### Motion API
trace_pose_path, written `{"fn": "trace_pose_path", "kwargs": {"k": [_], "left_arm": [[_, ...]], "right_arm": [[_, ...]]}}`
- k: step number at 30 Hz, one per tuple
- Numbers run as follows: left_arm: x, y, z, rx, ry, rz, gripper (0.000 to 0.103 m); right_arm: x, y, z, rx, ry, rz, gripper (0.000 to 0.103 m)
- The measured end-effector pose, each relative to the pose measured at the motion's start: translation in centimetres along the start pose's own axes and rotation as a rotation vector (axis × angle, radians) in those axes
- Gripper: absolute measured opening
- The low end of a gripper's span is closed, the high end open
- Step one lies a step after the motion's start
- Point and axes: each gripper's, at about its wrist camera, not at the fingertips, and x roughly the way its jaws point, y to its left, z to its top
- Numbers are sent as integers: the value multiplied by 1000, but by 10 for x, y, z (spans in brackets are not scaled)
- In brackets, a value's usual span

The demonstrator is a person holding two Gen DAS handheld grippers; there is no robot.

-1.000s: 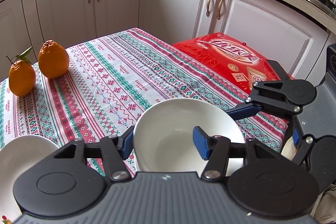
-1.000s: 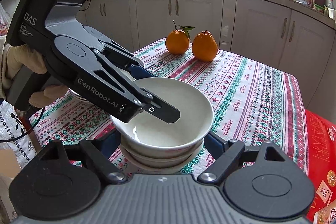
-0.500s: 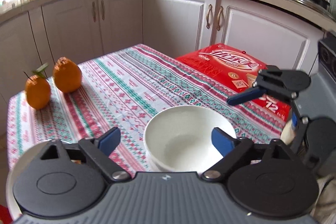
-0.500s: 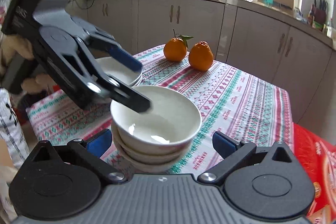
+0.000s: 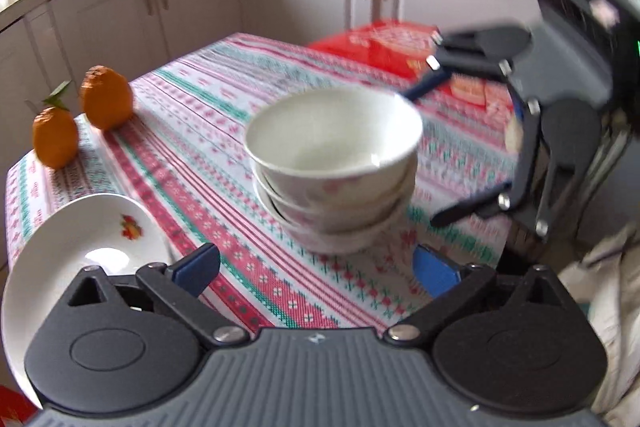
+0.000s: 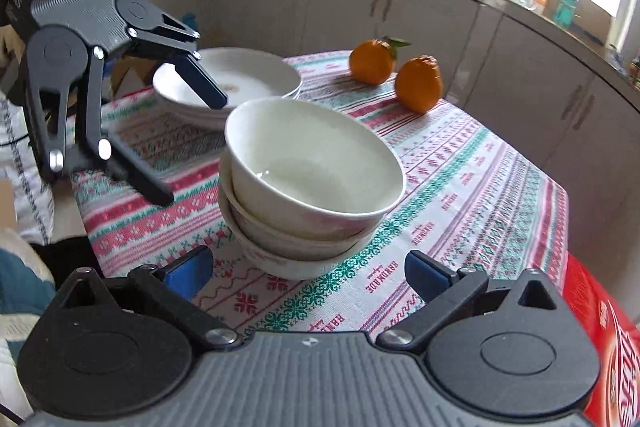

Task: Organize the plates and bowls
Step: 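Grasp the stacked bowls from opposite rims with both grippers, then lift the bowl stack with both grippers and carry it over the plate stack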

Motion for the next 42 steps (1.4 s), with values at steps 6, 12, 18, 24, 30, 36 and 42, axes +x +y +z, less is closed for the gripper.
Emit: {"fn": "trace_pose_path", "kwargs": {"k": [6, 12, 18, 24, 30, 36, 42], "left_arm": [[26, 11, 5, 55, 40, -48, 99], [42, 20, 11, 115, 84, -137, 95], [46, 23, 17, 135, 97, -202, 95], [48, 22, 21, 160, 101, -248, 91], [52, 27, 24, 157, 100, -267, 85], [52, 29, 25, 172, 96, -285, 82], [50, 26, 24, 183, 90, -276, 82]], "right_arm": [[26, -13, 8, -122, 61, 81, 103], [46, -34, 18, -181, 116, 225, 103], [61, -39, 24, -216, 151, 310, 102], [63, -41, 26, -198, 161, 346, 95], [60, -42, 25, -196, 166, 354, 92], [59, -41, 29, -182, 167, 372, 88], [58, -39, 32, -177, 184, 360, 88]]}}
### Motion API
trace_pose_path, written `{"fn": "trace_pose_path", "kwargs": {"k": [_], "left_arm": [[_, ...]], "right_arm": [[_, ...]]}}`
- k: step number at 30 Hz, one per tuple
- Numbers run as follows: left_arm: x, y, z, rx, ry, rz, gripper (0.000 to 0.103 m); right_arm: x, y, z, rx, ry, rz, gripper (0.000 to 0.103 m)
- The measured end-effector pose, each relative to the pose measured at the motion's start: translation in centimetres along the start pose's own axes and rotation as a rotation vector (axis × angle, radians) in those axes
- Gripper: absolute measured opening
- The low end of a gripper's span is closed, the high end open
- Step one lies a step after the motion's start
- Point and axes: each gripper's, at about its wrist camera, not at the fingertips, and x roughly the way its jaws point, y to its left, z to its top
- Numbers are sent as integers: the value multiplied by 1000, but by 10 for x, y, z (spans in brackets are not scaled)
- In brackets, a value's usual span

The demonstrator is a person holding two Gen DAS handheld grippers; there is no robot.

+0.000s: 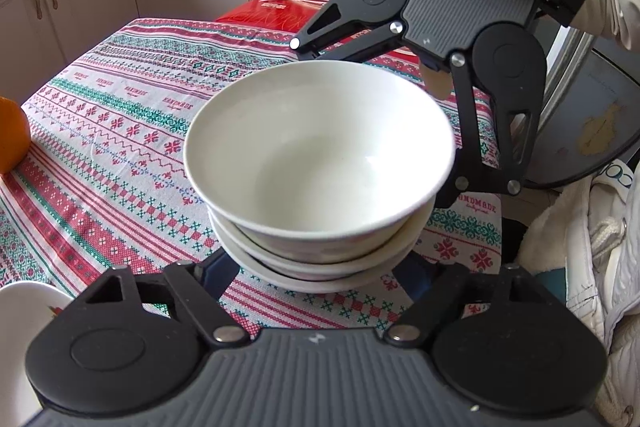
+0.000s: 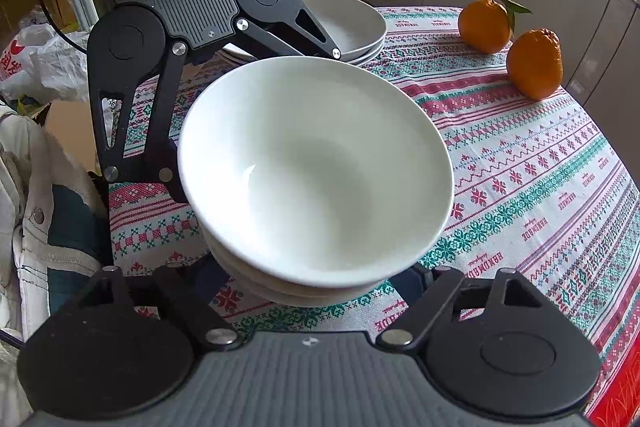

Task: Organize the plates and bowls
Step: 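Lift the bowl stack with both grippers and carry it over the plate stack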

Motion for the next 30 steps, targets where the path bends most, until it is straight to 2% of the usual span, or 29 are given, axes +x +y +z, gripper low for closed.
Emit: {"fn": "trace_pose_path", "kwargs": {"k": [9, 18, 24, 30], "left_arm": [[-28, 1, 0, 7, -52, 38, 82], [-74, 14, -13, -30, -92, 131, 82], [-102, 32, -27, -67, -89, 223, 82], [-116, 48, -48, -120, -63, 290, 82]], "right_arm": [[-12, 5, 22, -29, 4, -28, 88], [-16, 10, 73, -137, -24, -37, 88], [-1, 10, 116, -218, -60, -26, 88], [27, 5, 150, -272, -72, 20, 88]]}}
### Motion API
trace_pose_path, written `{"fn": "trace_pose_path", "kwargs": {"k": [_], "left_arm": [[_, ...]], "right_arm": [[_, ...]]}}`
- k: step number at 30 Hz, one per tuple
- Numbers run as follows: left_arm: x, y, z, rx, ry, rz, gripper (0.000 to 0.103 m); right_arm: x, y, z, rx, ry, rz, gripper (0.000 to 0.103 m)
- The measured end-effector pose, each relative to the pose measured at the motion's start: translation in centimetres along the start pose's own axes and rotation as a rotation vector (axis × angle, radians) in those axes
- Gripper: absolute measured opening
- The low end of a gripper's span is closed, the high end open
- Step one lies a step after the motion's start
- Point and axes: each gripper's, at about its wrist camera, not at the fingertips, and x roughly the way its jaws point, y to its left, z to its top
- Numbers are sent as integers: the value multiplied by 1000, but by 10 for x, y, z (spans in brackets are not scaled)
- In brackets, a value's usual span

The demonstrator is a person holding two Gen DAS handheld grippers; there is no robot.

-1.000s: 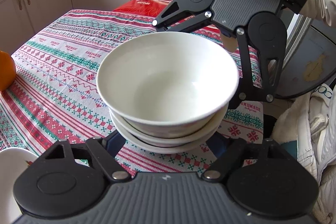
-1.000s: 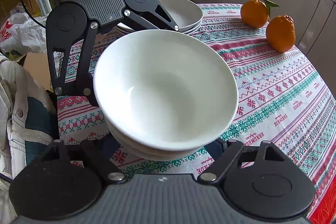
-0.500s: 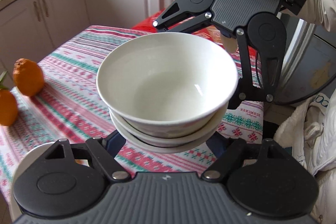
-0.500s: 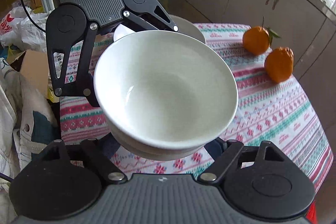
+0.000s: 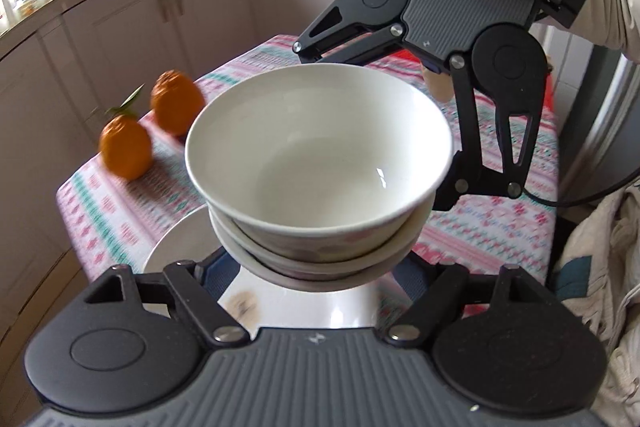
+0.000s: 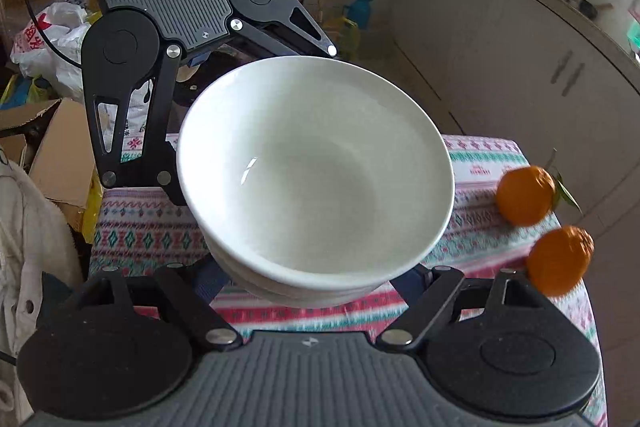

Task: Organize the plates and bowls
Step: 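Lift the bowl stack with both grippers and carry it over the plate stack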

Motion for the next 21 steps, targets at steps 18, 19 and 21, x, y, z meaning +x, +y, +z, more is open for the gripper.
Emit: {"fn": "trace_pose_path", "kwargs": {"k": [18, 19, 21], "left_arm": [[10, 39, -37, -78, 49, 23, 82], [9, 39, -37, -78, 49, 22, 82], [8, 39, -38, -80, 50, 21, 82]], "right_arm": [[62, -13, 29, -7, 34, 45, 88], [64, -15, 28, -3, 34, 49, 88], [62, -14, 28, 4, 33, 54, 88]]}}
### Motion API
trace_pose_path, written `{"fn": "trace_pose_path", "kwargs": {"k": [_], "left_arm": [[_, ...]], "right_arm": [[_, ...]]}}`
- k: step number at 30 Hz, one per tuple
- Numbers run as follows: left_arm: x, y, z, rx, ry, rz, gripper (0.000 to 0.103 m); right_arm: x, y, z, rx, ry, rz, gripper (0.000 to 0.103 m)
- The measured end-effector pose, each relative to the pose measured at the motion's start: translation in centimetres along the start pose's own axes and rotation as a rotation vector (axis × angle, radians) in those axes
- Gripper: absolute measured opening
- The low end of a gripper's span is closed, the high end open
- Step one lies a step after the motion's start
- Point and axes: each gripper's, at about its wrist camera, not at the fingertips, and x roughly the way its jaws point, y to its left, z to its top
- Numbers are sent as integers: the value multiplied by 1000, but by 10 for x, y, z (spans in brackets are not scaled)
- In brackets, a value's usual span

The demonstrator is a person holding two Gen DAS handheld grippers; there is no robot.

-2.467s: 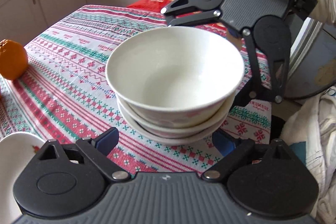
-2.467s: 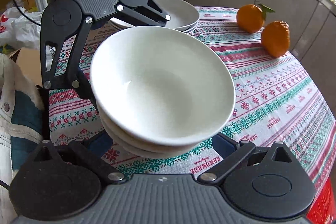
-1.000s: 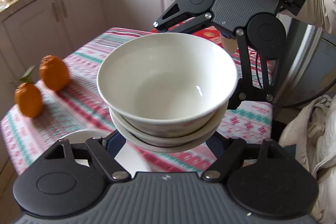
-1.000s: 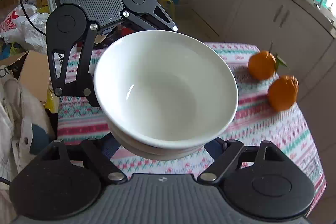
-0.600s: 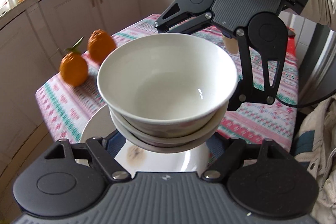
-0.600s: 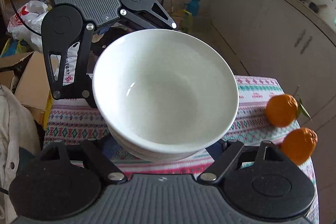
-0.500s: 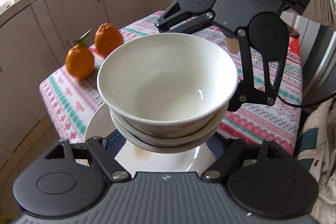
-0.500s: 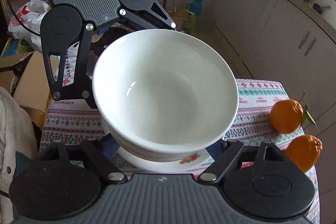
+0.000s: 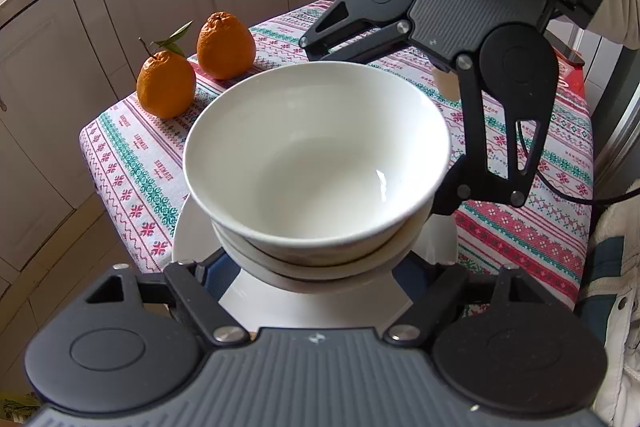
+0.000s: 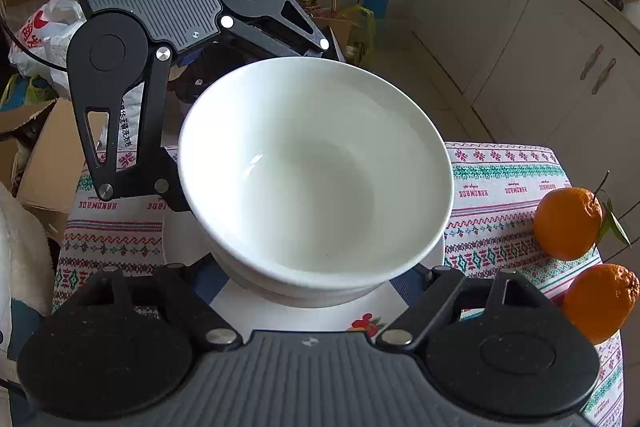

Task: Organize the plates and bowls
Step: 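Lift the bowl stack with both grippers and carry it over the plate stack, then lower the bowls onto the plates, open both grippers and withdraw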

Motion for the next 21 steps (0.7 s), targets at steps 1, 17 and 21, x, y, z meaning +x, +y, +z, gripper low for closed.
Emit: {"fn": "trace_pose_path", "kwargs": {"k": [1, 17, 21], "left_arm": [[0, 0, 0, -1, 1, 1, 82], [5, 7, -3, -38, 2, -21, 82], [4, 5, -3, -30, -6, -4, 84]], "right_arm": [[1, -2, 0, 3, 0, 2, 88], [14, -13, -4, 43, 3, 29, 88], [14, -15, -6, 60, -1, 29, 88]]}}
